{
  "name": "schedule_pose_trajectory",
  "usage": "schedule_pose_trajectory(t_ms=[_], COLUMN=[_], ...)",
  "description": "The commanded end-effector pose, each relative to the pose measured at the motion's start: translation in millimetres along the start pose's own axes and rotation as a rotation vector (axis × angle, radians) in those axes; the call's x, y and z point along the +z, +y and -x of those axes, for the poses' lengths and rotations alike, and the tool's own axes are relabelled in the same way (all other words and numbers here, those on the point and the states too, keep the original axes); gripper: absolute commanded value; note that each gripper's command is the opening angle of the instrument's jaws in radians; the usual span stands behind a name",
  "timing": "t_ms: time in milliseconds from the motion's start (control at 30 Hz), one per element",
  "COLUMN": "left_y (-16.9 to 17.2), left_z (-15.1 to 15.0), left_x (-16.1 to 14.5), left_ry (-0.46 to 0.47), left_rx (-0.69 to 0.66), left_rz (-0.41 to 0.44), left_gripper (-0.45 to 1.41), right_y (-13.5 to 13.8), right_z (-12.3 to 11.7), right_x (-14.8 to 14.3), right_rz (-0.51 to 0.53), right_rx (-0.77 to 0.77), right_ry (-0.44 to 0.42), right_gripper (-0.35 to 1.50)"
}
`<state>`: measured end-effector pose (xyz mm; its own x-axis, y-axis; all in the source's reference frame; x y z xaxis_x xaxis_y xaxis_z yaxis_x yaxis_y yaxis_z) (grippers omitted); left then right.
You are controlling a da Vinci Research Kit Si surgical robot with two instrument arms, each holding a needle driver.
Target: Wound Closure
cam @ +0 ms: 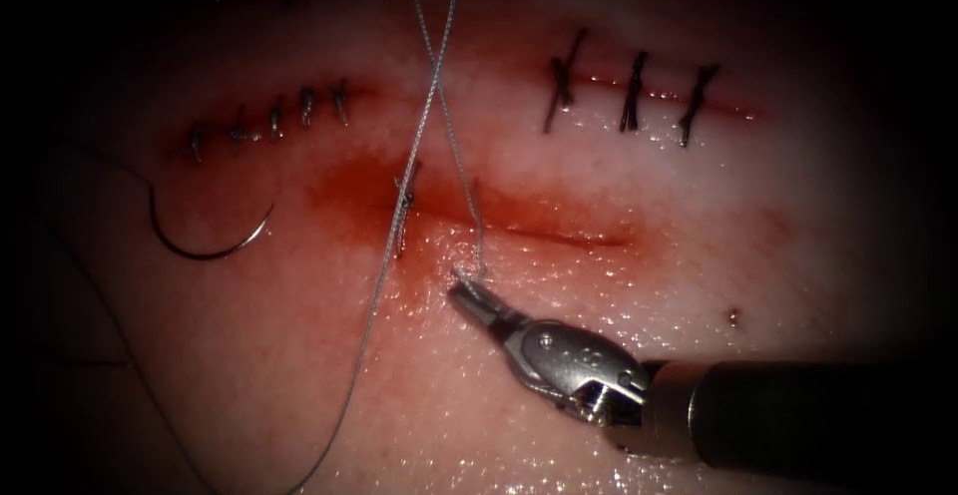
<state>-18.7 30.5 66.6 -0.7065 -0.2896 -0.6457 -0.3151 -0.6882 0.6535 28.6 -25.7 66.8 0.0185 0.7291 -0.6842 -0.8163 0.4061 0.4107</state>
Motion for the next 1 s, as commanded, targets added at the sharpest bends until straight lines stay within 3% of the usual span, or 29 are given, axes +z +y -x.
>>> schedule_pose_trajectory(t_ms=[33, 733, 1000], left_y=[0.3, -3.3, -3.9], left_z=[-0.1, -1.9, -2.6], left_x=[0.5, 2.3, 3.7], left_ry=[0.002, -0.03, -0.052], left_rx=[-0.006, 0.081, 0.116], left_rz=[-0.006, -0.045, -0.053], left_gripper=[-0.45, -0.45, -0.45], right_y=[-1.0, -2.1, -5.3], right_z=[0.8, 0.9, 5.2], right_x=[-0.2, 0.9, 0.3], right_rz=[-0.001, -0.016, -0.066], right_rx=[0.004, -0.071, -0.115], right_ry=[-0.003, 0.003, -0.087], right_gripper=[-0.35, -0.35, -0.35])
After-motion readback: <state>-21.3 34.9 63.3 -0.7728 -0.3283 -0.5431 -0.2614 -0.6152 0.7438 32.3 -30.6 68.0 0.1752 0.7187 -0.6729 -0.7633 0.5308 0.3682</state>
